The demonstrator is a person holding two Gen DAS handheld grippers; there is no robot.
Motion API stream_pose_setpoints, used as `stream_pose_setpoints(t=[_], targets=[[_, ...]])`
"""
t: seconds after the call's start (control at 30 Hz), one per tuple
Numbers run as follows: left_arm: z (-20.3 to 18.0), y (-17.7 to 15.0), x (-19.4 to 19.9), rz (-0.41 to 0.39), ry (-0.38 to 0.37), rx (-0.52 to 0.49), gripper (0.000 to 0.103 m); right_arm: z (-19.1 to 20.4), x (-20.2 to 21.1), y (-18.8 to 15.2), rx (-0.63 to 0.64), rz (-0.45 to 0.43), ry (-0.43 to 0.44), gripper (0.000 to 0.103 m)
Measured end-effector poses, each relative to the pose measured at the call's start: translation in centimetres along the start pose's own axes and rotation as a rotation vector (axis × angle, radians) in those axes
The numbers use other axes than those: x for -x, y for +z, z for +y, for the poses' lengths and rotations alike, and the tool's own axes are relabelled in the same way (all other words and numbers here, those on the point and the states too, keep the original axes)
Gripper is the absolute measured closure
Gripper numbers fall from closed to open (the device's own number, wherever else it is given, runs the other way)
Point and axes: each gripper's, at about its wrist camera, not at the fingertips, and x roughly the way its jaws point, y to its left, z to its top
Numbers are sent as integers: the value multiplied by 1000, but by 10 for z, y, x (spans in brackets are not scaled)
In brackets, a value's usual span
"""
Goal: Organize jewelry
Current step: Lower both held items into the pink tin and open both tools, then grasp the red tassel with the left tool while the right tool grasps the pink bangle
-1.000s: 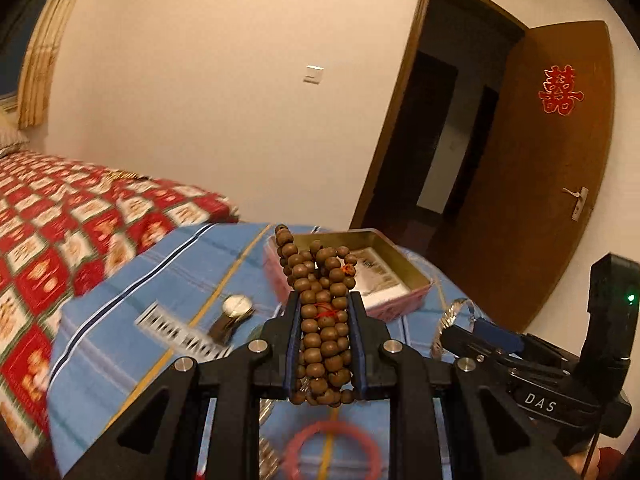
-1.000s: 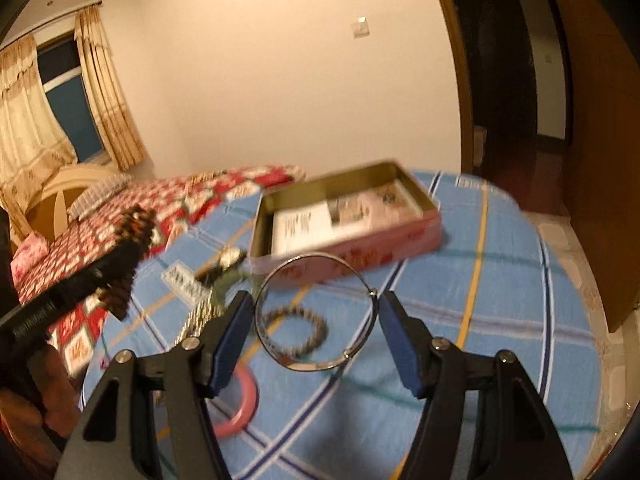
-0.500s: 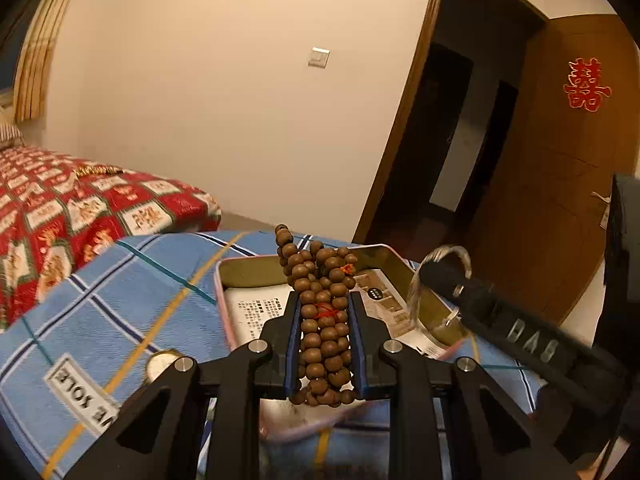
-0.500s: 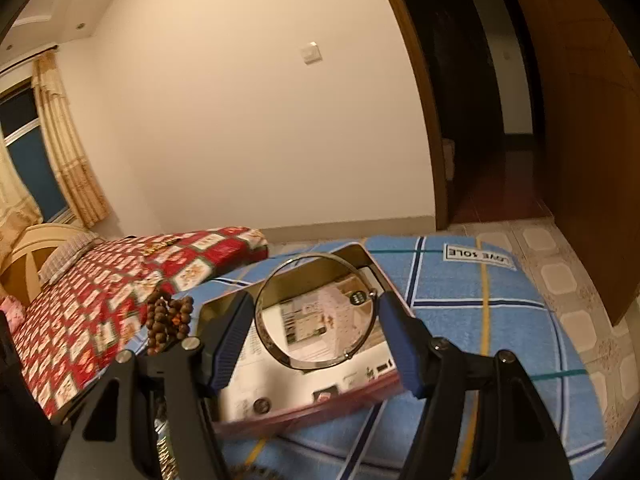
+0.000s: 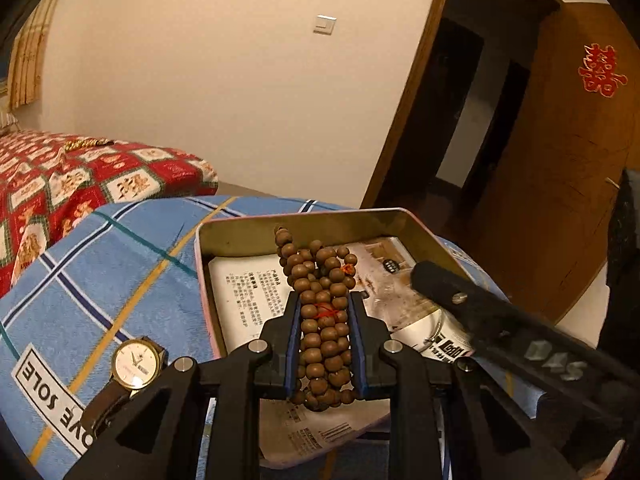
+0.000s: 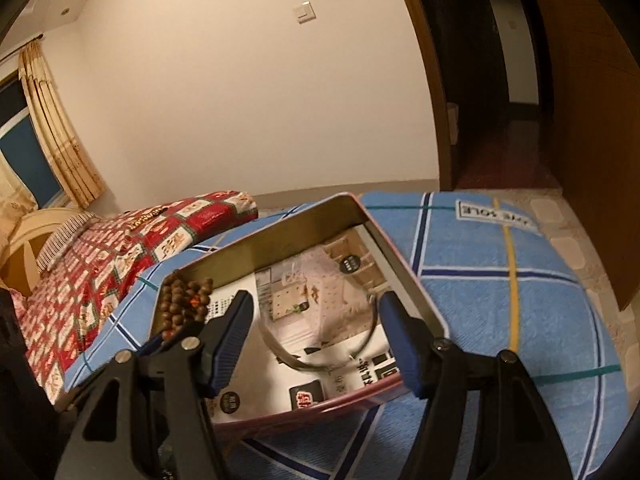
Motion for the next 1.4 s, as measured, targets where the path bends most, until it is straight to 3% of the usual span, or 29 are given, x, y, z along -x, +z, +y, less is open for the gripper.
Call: stream_pose_setpoints(t=[0.07,0.13,0.2,0.4,0.67,1.0,1.4], targets=[[3,0,-2,12,-6,14,76,-4,3,1,-24,-7,28,15],[3,1,2,1,2,24,52,-12,14,2,-71,-55,57,13],[5,1,9,-43,10,40,37,-19,27,4,-107,-124,28,13],[6,3,29,-147,23,58,35,-31,41,6,-142,-217,-108,12],[-4,-1,45,-188,95,-11,35,-29,37,6,-127,-201,-135,12],[-13,-22,91,-178,121,-78,35,-12,41,-3,-9,-227,-197,12],[17,-69,137,-109,127,-122,35,-3,70,-34,18,-171,-156,12]])
